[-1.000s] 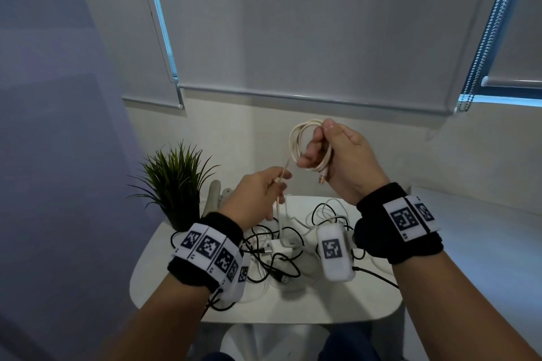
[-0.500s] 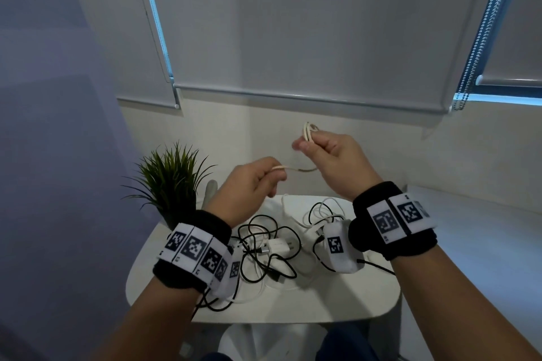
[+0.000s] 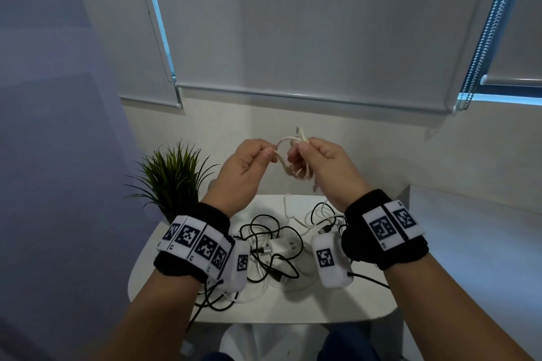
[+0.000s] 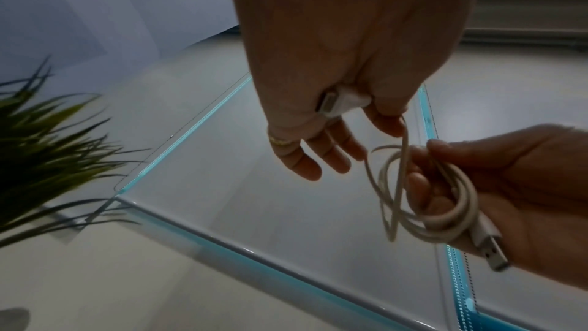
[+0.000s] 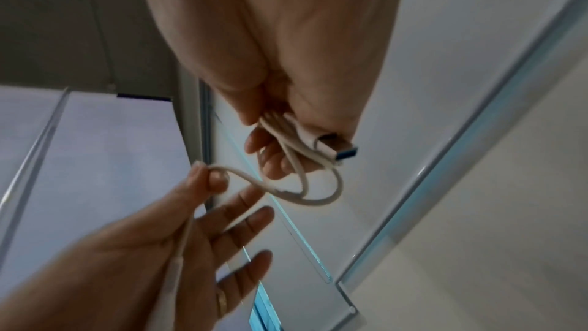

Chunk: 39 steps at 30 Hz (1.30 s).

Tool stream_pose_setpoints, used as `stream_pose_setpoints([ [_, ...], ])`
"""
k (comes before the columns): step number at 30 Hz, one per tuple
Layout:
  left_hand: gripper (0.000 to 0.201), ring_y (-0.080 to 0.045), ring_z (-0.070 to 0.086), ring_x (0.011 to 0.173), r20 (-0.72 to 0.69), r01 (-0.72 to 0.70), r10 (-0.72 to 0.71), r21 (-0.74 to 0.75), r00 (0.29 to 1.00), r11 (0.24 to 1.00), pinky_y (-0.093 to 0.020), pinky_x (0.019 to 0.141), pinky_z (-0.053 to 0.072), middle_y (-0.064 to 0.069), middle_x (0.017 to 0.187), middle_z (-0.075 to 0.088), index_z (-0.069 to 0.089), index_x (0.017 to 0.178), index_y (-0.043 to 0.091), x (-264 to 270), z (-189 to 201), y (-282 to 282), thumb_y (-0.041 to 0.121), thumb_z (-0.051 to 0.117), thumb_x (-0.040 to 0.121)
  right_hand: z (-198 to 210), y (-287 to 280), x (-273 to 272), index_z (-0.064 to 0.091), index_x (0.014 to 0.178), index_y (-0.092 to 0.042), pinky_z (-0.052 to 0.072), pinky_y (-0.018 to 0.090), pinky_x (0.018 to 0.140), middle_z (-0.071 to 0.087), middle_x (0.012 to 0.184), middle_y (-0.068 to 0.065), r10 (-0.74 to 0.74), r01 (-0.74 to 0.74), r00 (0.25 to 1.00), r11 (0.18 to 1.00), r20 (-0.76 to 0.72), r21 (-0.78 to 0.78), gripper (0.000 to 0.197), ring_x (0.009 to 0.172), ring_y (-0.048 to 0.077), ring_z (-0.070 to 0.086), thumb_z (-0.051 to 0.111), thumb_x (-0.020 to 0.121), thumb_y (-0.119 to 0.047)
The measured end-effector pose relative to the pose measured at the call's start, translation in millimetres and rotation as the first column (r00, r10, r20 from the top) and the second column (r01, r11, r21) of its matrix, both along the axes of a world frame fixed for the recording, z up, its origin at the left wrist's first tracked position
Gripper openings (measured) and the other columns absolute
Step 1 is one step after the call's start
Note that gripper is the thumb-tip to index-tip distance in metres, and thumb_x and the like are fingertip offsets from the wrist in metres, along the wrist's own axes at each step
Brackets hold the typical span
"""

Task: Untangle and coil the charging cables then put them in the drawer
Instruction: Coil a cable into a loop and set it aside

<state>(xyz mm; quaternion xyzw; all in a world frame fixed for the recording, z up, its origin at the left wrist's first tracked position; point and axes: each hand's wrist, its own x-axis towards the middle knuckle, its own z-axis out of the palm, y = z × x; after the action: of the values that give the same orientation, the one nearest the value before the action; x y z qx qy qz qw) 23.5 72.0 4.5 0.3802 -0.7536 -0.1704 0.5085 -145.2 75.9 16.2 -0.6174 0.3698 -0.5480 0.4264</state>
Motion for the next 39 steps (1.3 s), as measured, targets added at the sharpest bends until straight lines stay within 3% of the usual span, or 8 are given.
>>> stream_pose_setpoints([
  [7, 0.021, 0.003, 0.051, 0.059, 0.321, 0.064, -0.181, 0.344, 0.929, 0.937, -0.010, 0.063, 0.040, 0.006, 0.069, 0.057, 0.061, 0.086, 0.020, -11, -8, 18, 0.023, 0.045, 0.099, 8, -4, -6, 0.065, 0.084, -0.007, 0.054, 0.037, 0.086, 0.072, 0.085, 0.007, -0.035, 0.022, 0.921, 0.999, 0.389, 0.039, 0.028, 0.090, 0.026, 0.068, 0.043, 0.100, -0.012],
  [10, 0.022, -0.002, 0.049, 0.058, 0.407, 0.034, -0.217, 0.411, 0.887, 0.911, 0.003, 0.059, 0.034, 0.006, 0.061, 0.053, 0.065, 0.090, 0.019, -10, -9, 26, 0.025, 0.046, 0.099, 7, -6, -11, 0.069, 0.083, -0.016, 0.051, 0.043, 0.093, 0.070, 0.100, 0.017, -0.159, 0.166, 0.949, 0.986, 0.273, -0.002, 0.023, 0.101, 0.035, 0.065, 0.050, 0.096, -0.012],
  [12, 0.022, -0.009, 0.050, 0.059, 0.352, 0.080, -0.265, 0.461, 0.898, 0.884, -0.014, 0.071, 0.041, 0.007, 0.058, 0.052, 0.067, 0.085, 0.025, -4, -9, 27, 0.031, 0.049, 0.097, 4, -6, -18, 0.070, 0.080, -0.024, 0.051, 0.037, 0.074, 0.066, 0.100, 0.030, -0.266, 0.272, 0.960, 0.959, 0.084, -0.081, 0.023, 0.088, 0.039, 0.064, 0.054, 0.095, -0.017],
  [15, 0.023, -0.009, 0.052, 0.061, 0.355, 0.036, -0.201, 0.419, 0.913, 0.907, -0.034, 0.078, 0.042, 0.010, 0.057, 0.052, 0.067, 0.082, 0.034, 9, -6, 20, 0.046, 0.048, 0.091, 0, -6, -25, 0.067, 0.076, -0.024, 0.045, 0.027, 0.074, 0.073, 0.087, 0.006, -0.292, 0.276, 0.952, 0.949, -0.093, -0.155, 0.024, 0.077, 0.010, 0.065, 0.054, 0.095, -0.016],
  [19, 0.020, -0.002, 0.045, 0.056, 0.251, -0.022, -0.016, 0.146, 0.968, 0.989, -0.020, 0.060, 0.040, 0.007, 0.060, 0.049, 0.063, 0.080, 0.028, 14, 8, 15, 0.025, 0.051, 0.096, -4, -4, -21, 0.063, 0.080, -0.017, 0.046, 0.021, 0.072, 0.071, 0.077, -0.003, -0.133, 0.120, 0.954, 0.991, -0.268, -0.065, 0.019, 0.070, 0.006, 0.068, 0.051, 0.096, -0.015],
  [24, 0.017, -0.004, 0.052, 0.067, 0.106, -0.093, 0.097, -0.050, 0.990, 0.994, -0.021, 0.065, 0.045, 0.008, 0.071, 0.058, 0.063, 0.082, 0.023, 11, 10, 6, 0.029, 0.049, 0.090, 2, 9, -12, 0.059, 0.096, -0.005, 0.040, 0.017, 0.051, 0.066, 0.072, 0.004, 0.139, -0.100, 0.920, 0.987, -0.366, 0.122, 0.023, 0.060, 0.016, 0.063, 0.043, 0.100, -0.022],
  [31, 0.022, -0.016, 0.066, 0.091, -0.132, 0.097, -0.069, 0.218, 0.989, 0.971, -0.035, 0.090, 0.051, 0.000, 0.096, 0.069, 0.054, 0.083, 0.020, 0, -2, 4, 0.026, 0.041, 0.100, 1, 15, -13, 0.062, 0.087, -0.017, 0.042, 0.032, 0.056, 0.058, 0.060, -0.006, 0.201, -0.180, 0.882, 0.980, -0.425, 0.090, 0.003, 0.055, 0.010, 0.058, 0.062, 0.090, -0.018],
  [39, 0.023, -0.006, 0.058, 0.053, -0.429, 0.251, -0.091, 0.333, 0.899, 0.909, -0.016, 0.050, 0.045, 0.005, 0.062, 0.061, 0.042, 0.083, 0.011, -18, -1, 13, 0.015, 0.032, 0.103, -8, 7, -10, 0.062, 0.092, -0.006, 0.051, 0.026, 0.054, 0.062, 0.065, 0.001, 0.039, -0.038, 0.989, 0.999, -0.145, 0.016, 0.006, 0.049, 0.011, 0.057, 0.061, 0.088, -0.003],
])
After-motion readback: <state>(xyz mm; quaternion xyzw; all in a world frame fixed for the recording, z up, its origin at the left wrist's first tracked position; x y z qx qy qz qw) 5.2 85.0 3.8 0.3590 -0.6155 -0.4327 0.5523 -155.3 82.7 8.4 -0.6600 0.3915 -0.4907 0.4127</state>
